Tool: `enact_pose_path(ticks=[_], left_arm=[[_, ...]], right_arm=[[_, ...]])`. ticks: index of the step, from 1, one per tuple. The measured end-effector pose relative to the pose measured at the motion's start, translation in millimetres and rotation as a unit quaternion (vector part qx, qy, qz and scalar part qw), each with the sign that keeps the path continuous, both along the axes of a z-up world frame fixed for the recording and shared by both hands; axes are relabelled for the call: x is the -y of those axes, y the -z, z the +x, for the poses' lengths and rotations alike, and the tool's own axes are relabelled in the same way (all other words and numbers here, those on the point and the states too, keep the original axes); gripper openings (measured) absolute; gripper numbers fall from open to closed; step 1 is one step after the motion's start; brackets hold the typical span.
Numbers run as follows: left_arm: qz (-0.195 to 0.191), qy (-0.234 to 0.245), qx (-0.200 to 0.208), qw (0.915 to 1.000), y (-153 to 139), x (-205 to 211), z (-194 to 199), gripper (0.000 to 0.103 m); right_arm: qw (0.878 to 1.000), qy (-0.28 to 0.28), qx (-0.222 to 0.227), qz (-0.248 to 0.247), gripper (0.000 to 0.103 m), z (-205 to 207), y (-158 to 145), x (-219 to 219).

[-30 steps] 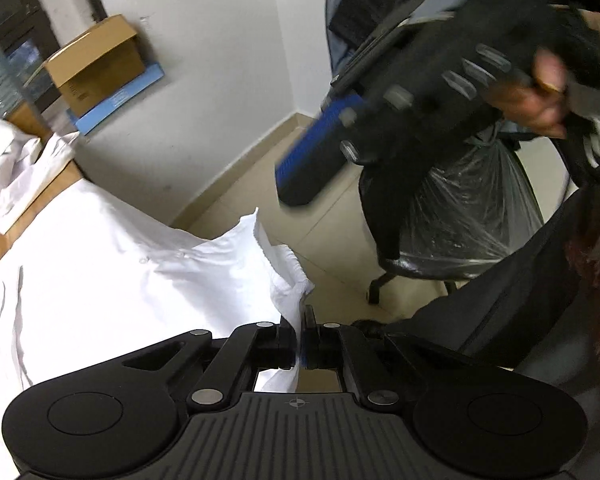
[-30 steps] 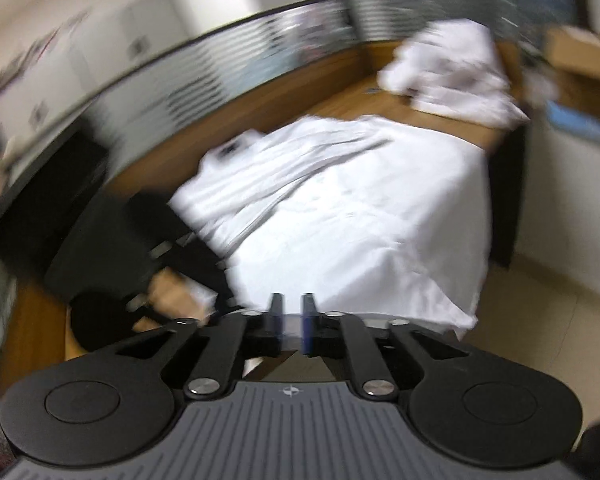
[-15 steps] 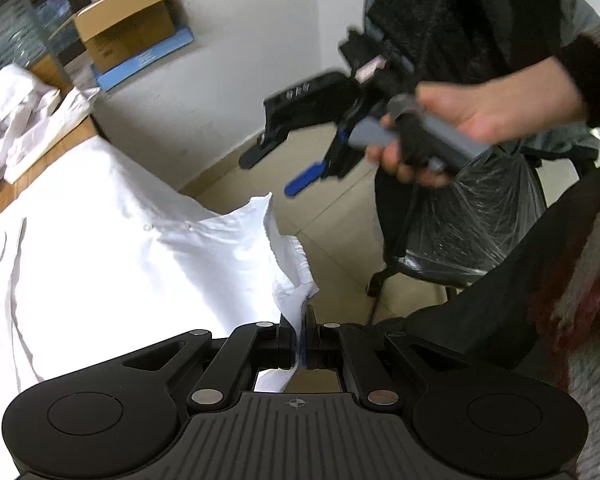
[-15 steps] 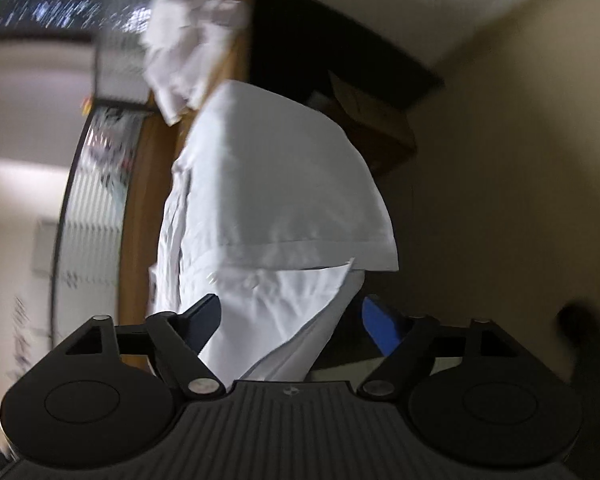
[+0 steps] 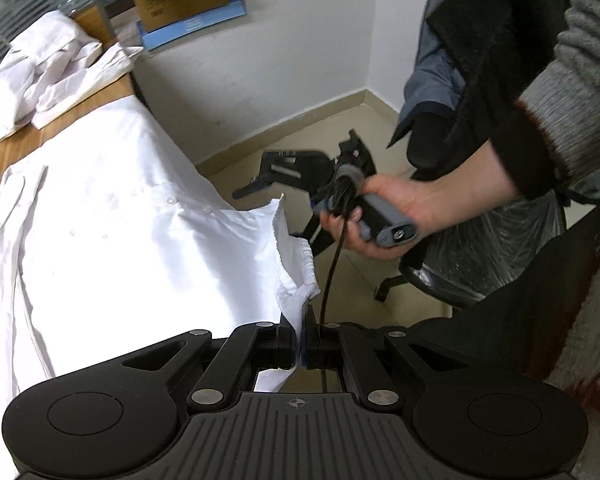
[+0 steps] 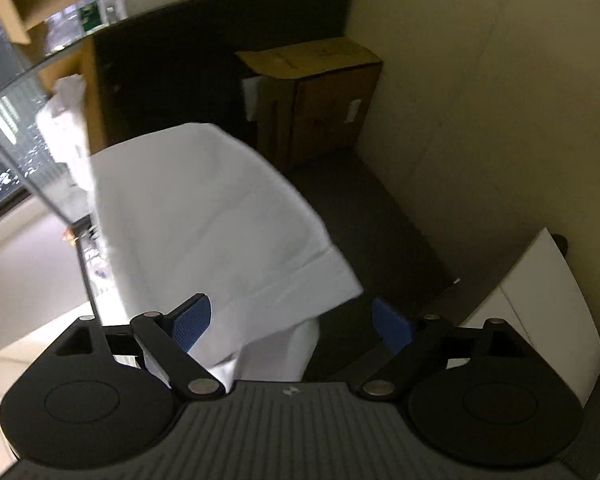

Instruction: Fold clothes

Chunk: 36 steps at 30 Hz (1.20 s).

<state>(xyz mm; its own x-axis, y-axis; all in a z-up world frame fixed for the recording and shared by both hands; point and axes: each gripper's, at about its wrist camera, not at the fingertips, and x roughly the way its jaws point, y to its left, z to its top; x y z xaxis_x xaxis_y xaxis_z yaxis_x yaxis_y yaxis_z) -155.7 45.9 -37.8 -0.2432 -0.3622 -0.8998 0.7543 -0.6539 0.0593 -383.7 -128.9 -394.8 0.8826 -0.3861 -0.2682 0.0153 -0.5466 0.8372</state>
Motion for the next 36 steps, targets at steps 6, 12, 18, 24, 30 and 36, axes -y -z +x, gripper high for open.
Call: enact_pose_path(ticks=[6,12,18,24,30,36], left_arm=[[-0.001,-0.031,-0.002,0.9995,-2.2,-2.3,0.1,0.005],[-0.019,-0.073,-0.006,0.9971,-7.8,-8.4,4.0,0.004],[-0.049,-0.141,-0.004,0.9888,-20.7,-18.6,7.6,0.005],[-0.089,-0.229,-0.013,0.9693,-39.2,-26.8,14.0,0.005],[-0.135,-0.336,-0.031,0.9318,-49.9,-35.2,28.6,0.005],[-0.175,-0.472,-0.062,0.8619,-51.4,-44.6,61.5,0.005]], right_arm=[[0.999,0.003,0.042,0.017,0.077,20.6,14.2,8.8],[0.997,0.028,0.07,-0.01,0.019,10.1,-10.0,18.5],[0.997,0.001,0.016,-0.074,0.005,-13.3,-80.0,35.8],[0.985,-0.059,-0.052,-0.154,0.004,-23.4,-161.5,62.3],[0.951,-0.127,-0.145,-0.243,0.004,7.0,-248.4,93.7],[0.909,-0.207,-0.203,-0.3,0.003,85.6,-313.8,135.4]])
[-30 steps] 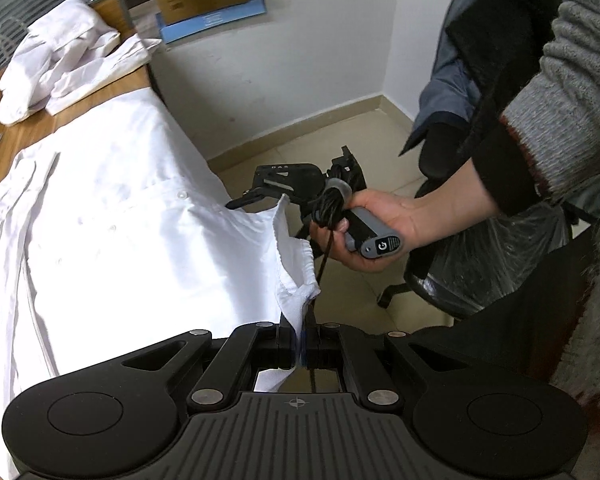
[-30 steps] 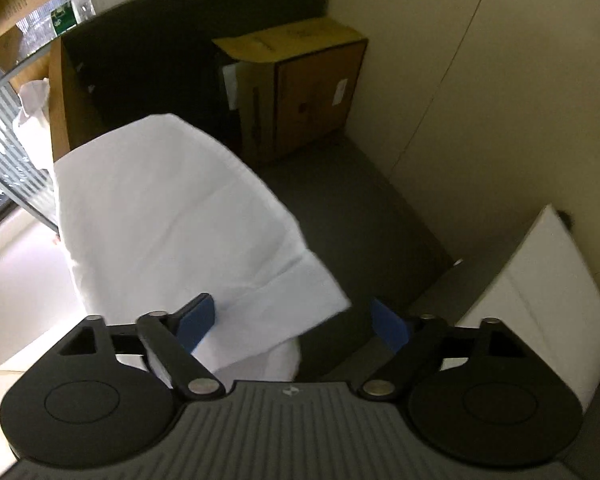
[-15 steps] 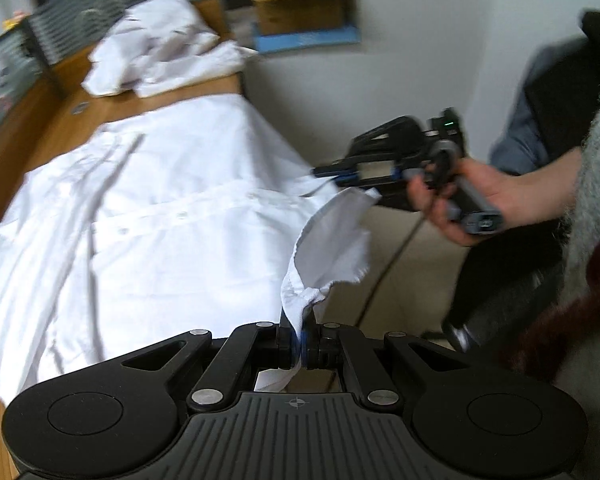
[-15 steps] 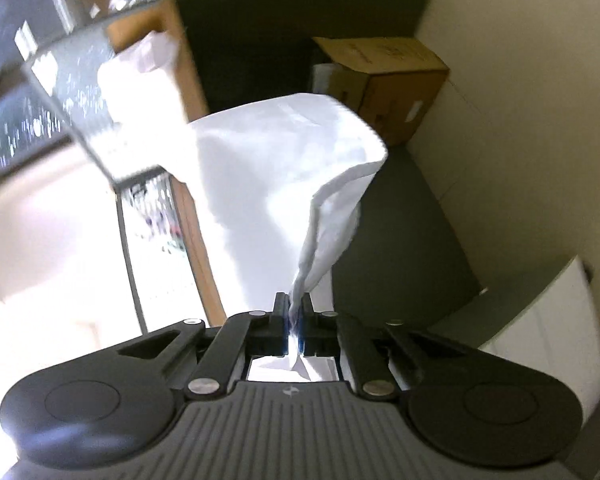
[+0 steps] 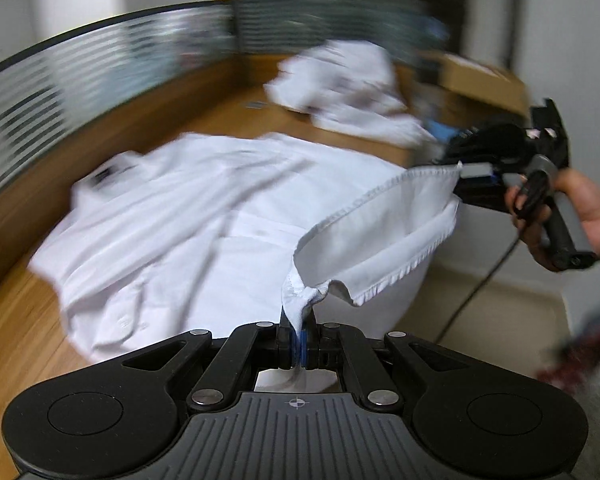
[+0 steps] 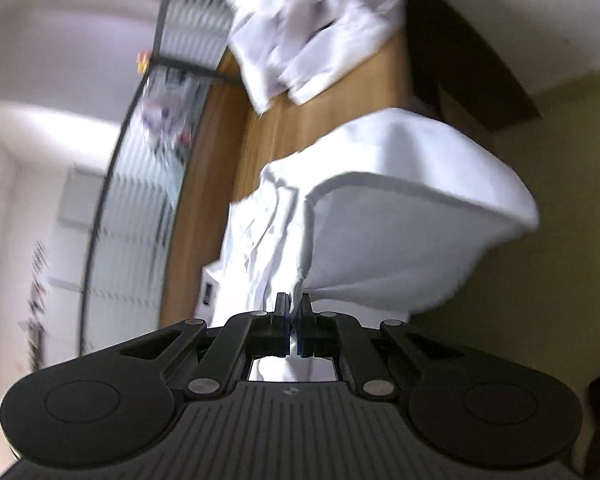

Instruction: Fold clothes

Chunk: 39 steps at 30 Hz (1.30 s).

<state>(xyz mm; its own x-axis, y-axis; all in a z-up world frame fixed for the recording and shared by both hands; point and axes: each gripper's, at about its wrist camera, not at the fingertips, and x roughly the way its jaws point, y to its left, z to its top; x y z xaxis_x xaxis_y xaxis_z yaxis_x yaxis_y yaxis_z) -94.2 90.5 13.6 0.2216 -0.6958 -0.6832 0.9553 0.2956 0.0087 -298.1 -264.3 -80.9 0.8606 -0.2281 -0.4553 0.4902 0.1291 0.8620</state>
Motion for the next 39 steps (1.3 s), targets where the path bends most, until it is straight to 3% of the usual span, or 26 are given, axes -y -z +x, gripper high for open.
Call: enact_pose_path(ticks=[6,11,14,15,17,19,22,26,29,30,31,34,39], left_arm=[[-0.028,-0.141,-0.049,0.9884,14.5,3.7,58.6,0.005],[-0.009,-0.215,-0.104,0.9711,48.6,13.7,111.5,0.005],[-0.002,-0.246,-0.144,0.9585,67.9,13.3,136.4,0.008],[-0.003,-0.256,-0.155,0.9542,72.4,11.5,142.3,0.011],[-0.012,-0.273,-0.167,0.9472,76.9,4.0,147.8,0.015],[-0.021,-0.287,-0.176,0.9414,79.5,-2.5,151.7,0.018],[-0.042,-0.303,-0.191,0.9326,80.6,-10.4,155.9,0.021],[-0.074,-0.338,-0.218,0.9126,79.1,-24.1,157.4,0.024],[-0.089,-0.363,-0.226,0.8996,69.0,-30.0,156.3,0.032],[-0.096,-0.367,-0.224,0.8978,62.7,-32.3,153.2,0.039],[-0.098,-0.366,-0.215,0.9001,54.6,-31.4,149.6,0.048],[-0.093,-0.352,-0.19,0.9117,36.4,-19.1,139.7,0.058],[-0.054,-0.298,-0.176,0.9367,39.9,35.7,128.8,0.062]], right_arm=[[0.99,-0.091,-0.088,-0.062,0.003,99.4,-35.0,24.8],[0.959,-0.188,-0.19,-0.099,0.005,200.5,-25.0,35.2],[0.933,-0.242,-0.246,-0.1,0.023,248.1,-11.1,38.3],[0.924,-0.259,-0.258,-0.109,0.034,256.2,-9.2,37.2],[0.905,-0.292,-0.281,-0.131,0.046,270.9,-6.9,34.7],[0.89,-0.321,-0.292,-0.14,0.054,282.1,-8.8,38.0],[0.871,-0.367,-0.292,-0.144,0.054,294.3,-18.6,44.6],[0.838,-0.446,-0.265,-0.169,0.055,294.7,-50.3,50.3],[0.815,-0.485,-0.247,-0.198,0.061,279.4,-80.6,58.3],[0.808,-0.494,-0.244,-0.209,0.061,272.2,-89.5,61.9],[0.801,-0.503,-0.241,-0.219,0.061,264.9,-98.5,65.4],[0.775,-0.53,-0.241,-0.244,0.061,242.0,-112.7,79.3],[0.726,-0.595,-0.219,-0.266,0.061,200.6,-121.1,102.1]])
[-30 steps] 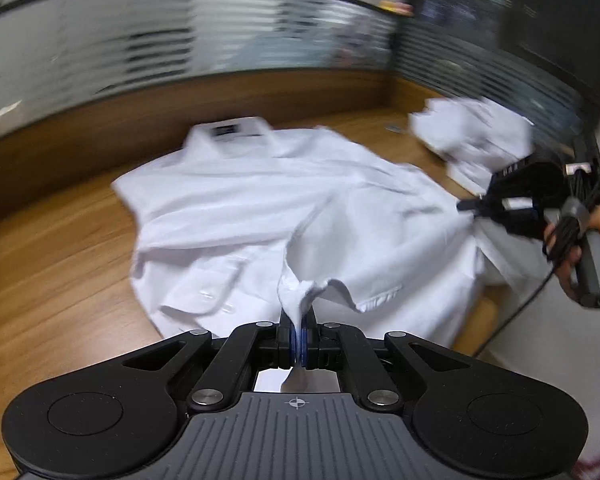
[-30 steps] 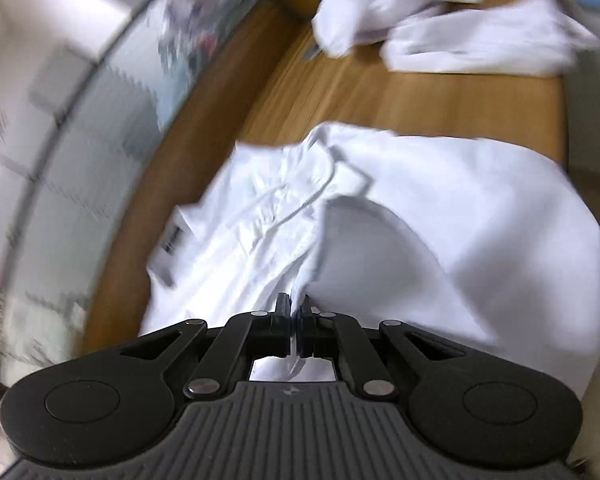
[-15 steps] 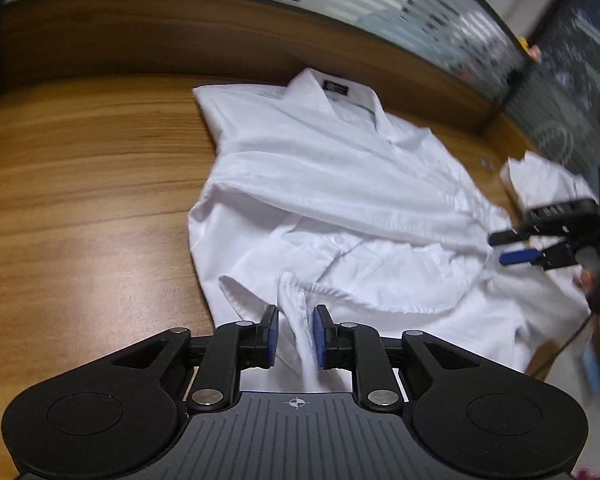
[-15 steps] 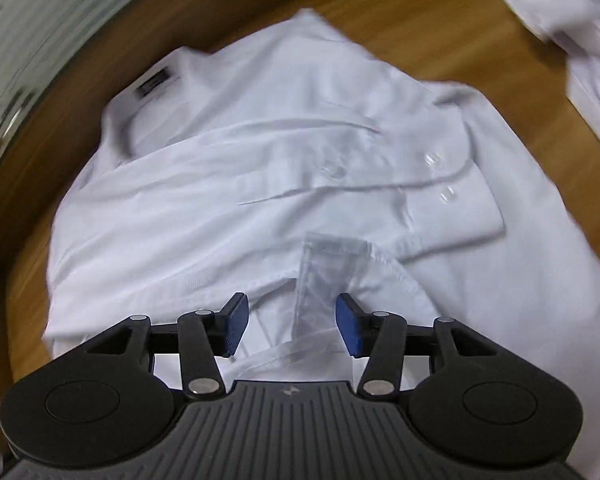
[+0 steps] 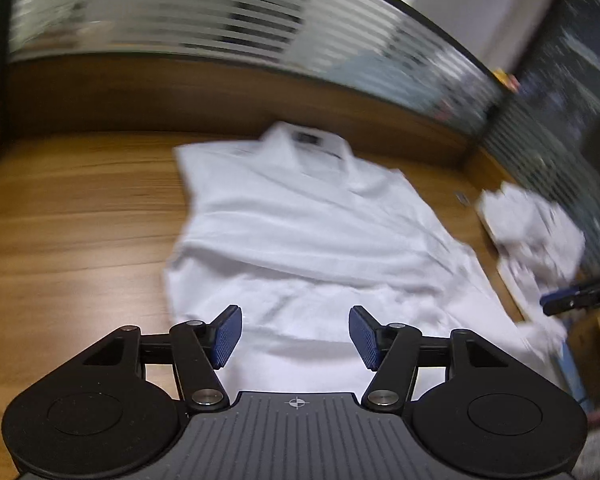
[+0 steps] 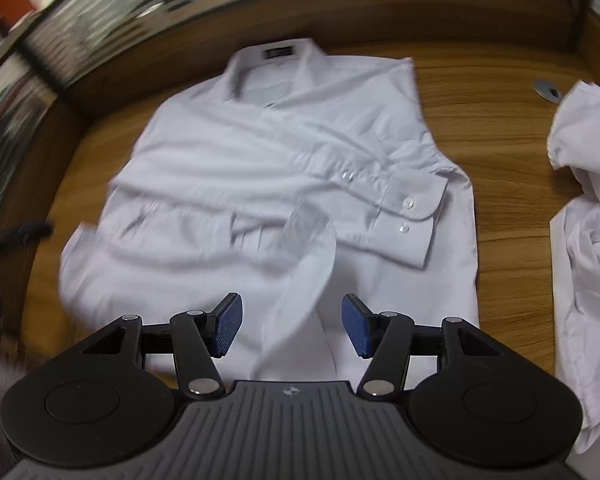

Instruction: Fold clothes

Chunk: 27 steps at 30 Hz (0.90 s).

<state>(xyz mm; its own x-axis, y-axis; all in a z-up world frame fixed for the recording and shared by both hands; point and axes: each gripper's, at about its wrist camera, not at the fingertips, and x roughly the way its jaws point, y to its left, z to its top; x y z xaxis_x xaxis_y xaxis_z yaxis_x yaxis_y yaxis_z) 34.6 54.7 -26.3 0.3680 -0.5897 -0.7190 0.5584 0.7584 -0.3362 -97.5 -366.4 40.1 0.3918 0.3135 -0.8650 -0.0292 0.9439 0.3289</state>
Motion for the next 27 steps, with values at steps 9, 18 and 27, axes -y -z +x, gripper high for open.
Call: enact_pose_path(ticks=[9,18,27], left_arm=[[0.059,0.115,0.016,0.9915,6.4,98.7,-19.7,0.062],[0.102,0.187,0.034,0.9764,33.3,171.5,-15.6,0.062],[0.118,0.233,0.047,0.964,53.1,201.6,-18.6,0.046]], right_arm=[[0.991,-0.128,-0.009,-0.045,0.061,-55.0,15.1,19.5],[0.946,-0.267,0.063,-0.174,0.063,-83.2,28.5,-3.4],[0.839,-0.439,0.125,-0.295,0.054,-95.0,61.1,-28.6]])
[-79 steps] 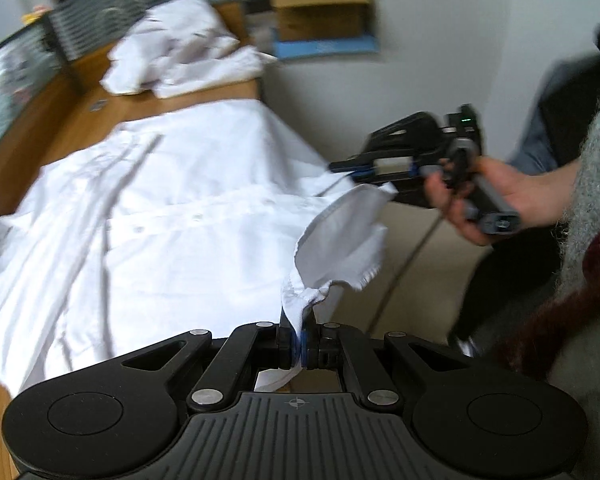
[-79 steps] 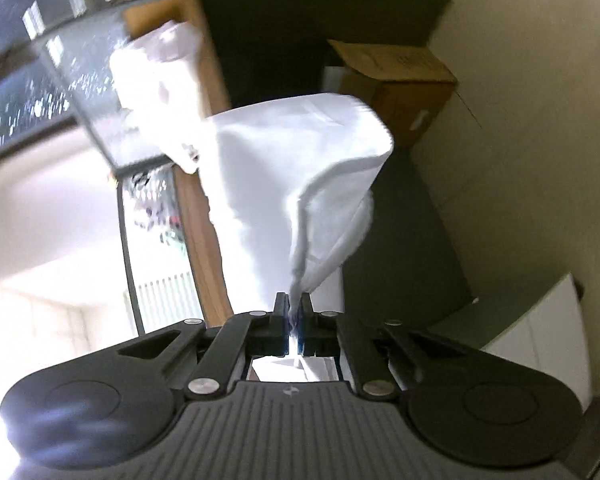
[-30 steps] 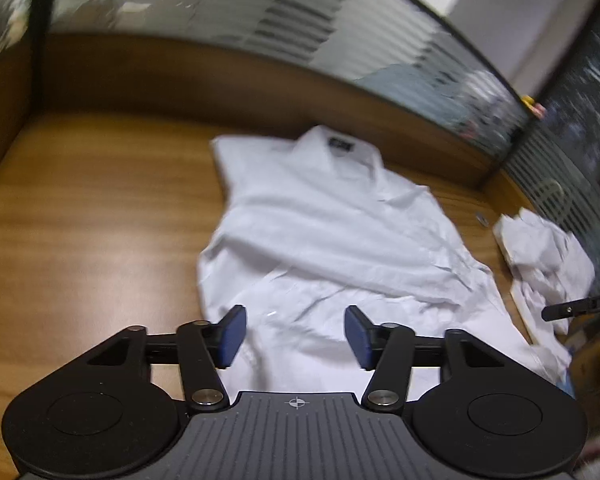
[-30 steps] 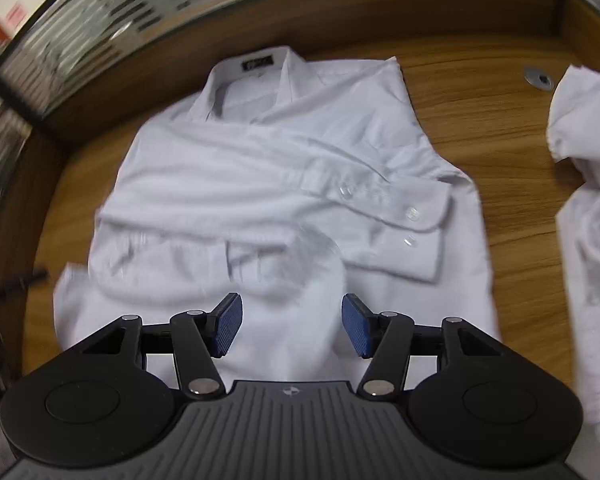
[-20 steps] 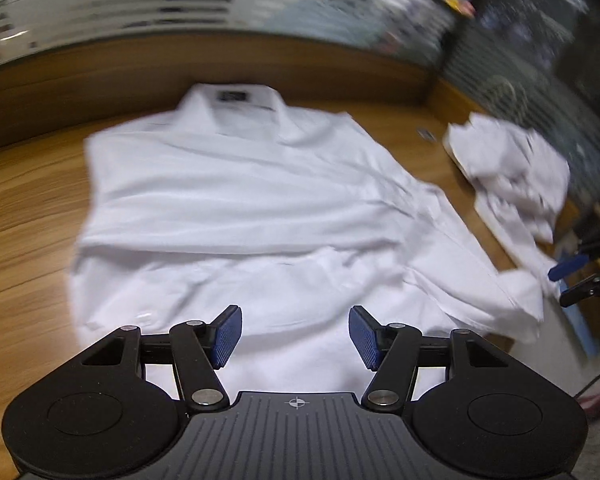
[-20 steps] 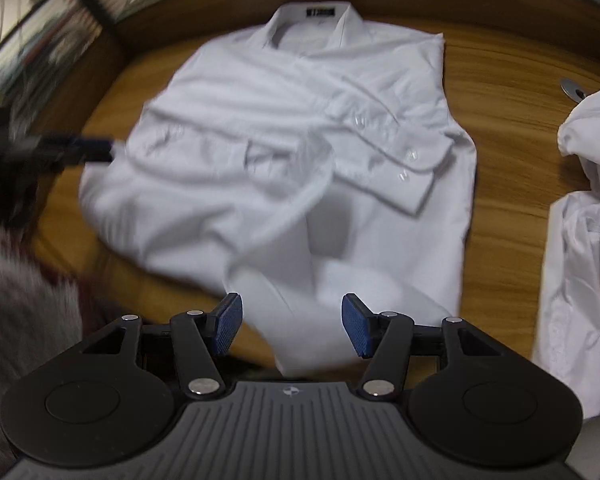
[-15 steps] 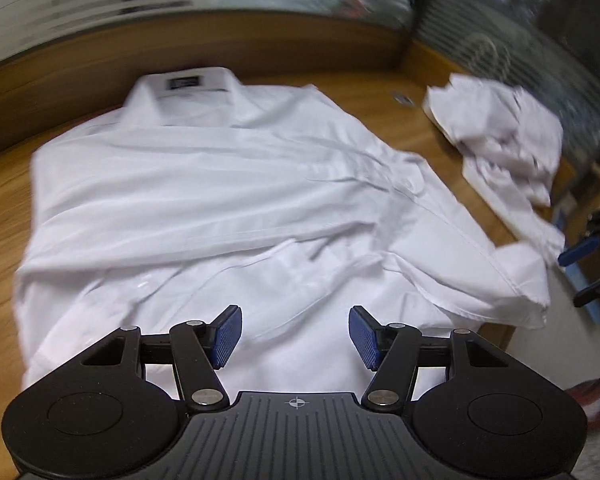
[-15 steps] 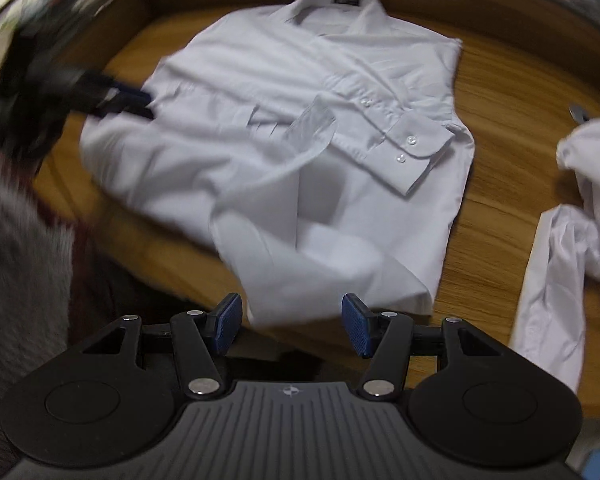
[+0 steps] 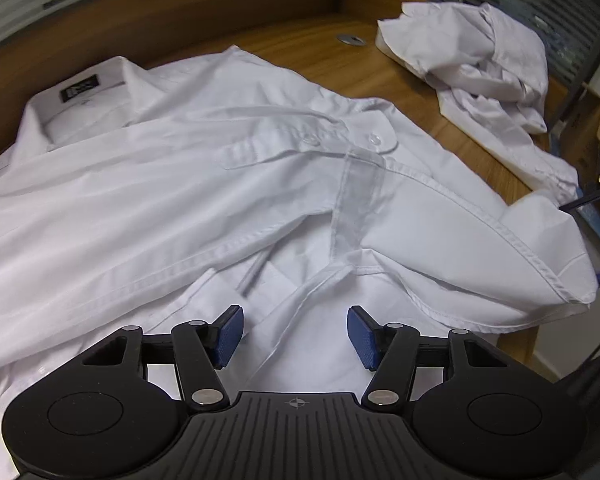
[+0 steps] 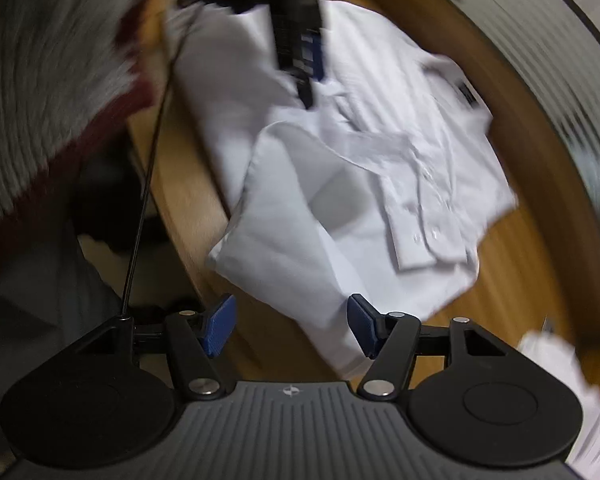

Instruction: Fold clothes

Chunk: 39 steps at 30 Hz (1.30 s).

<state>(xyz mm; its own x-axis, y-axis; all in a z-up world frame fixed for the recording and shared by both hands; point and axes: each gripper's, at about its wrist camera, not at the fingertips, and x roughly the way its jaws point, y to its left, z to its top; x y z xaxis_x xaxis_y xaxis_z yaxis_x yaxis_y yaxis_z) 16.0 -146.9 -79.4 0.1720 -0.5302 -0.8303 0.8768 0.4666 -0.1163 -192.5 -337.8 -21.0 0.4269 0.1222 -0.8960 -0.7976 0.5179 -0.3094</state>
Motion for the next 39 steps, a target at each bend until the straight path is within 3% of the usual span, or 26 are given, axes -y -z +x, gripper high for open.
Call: enact_pose_path(ticks=[1,3,4,7,10,12,15,18,20,21,22,26,29,31,36,39], left_arm=[[0.001,0.004,0.002,1.0,1.7,2.2,-0.5,0.028],[0.003,0.011,0.005,0.9999,5.0,6.5,-1.6,0.01],[-0.006,0.01,0.007,0.9999,2.0,4.2,-1.7,0.009],[-0.035,-0.016,0.011,0.9992,-11.5,-6.9,-0.3,0.006],[-0.063,-0.044,0.015,0.997,-25.0,-18.1,1.3,0.006],[-0.069,-0.062,0.014,0.9956,-28.9,-21.4,3.3,0.005],[-0.078,-0.084,0.004,0.9934,-33.7,-24.8,5.9,0.005],[-0.093,-0.094,-0.023,0.9909,-41.1,-30.0,5.2,0.005],[-0.107,-0.097,-0.055,0.988,-46.6,-35.3,2.5,0.005],[-0.113,-0.095,-0.069,0.9866,-49.1,-37.7,-1.1,0.005],[-0.119,-0.093,-0.083,0.9851,-51.5,-40.1,-5.5,0.005],[-0.129,-0.084,-0.125,0.9801,-58.2,-47.9,-25.2,0.005],[-0.137,-0.086,-0.15,0.9754,-63.6,-55.2,-36.9,0.005],[-0.143,-0.087,-0.163,0.9723,-67.4,-59.7,-43.2,0.005],[-0.159,-0.099,-0.182,0.9652,-75.8,-66.8,-49.5,0.005],[-0.175,-0.11,-0.186,0.9605,-80.6,-69.2,-54.4,0.005]], right_arm=[[1.0,0.001,0.0,0.0,0.035,4.0,0.7,1.2],[1.0,0.013,-0.001,0.011,0.016,13.3,-1.2,6.4],[0.999,0.024,-0.004,0.026,0.01,18.9,-4.9,11.3],[0.992,0.084,-0.017,0.088,0.007,39.4,-18.0,33.9],[0.972,0.168,-0.04,0.156,0.006,65.9,-19.8,64.8],[0.948,0.238,-0.063,0.2,0.006,86.6,-13.2,87.6],[0.893,0.365,-0.109,0.239,0.006,118.1,14.5,125.1],[0.834,0.477,-0.145,0.237,0.009,139.7,45.3,159.5],[0.82,0.506,-0.149,0.221,0.014,145.6,51.7,172.6],[0.822,0.508,-0.145,0.214,0.024,146.7,50.0,176.3],[0.827,0.503,-0.138,0.21,0.026,147.1,45.3,179.1],[0.854,0.462,-0.12,0.208,0.027,154.7,12.3,183.5],[0.874,0.409,-0.141,0.222,0.031,179.9,-6.8,176.4],[0.883,0.371,-0.162,0.236,0.04,199.7,-8.1,162.1],[0.895,0.284,-0.237,0.25,0.048,254.2,11.7,112.2],[0.889,0.252,-0.292,0.246,0.057,277.2,33.1,83.1]])
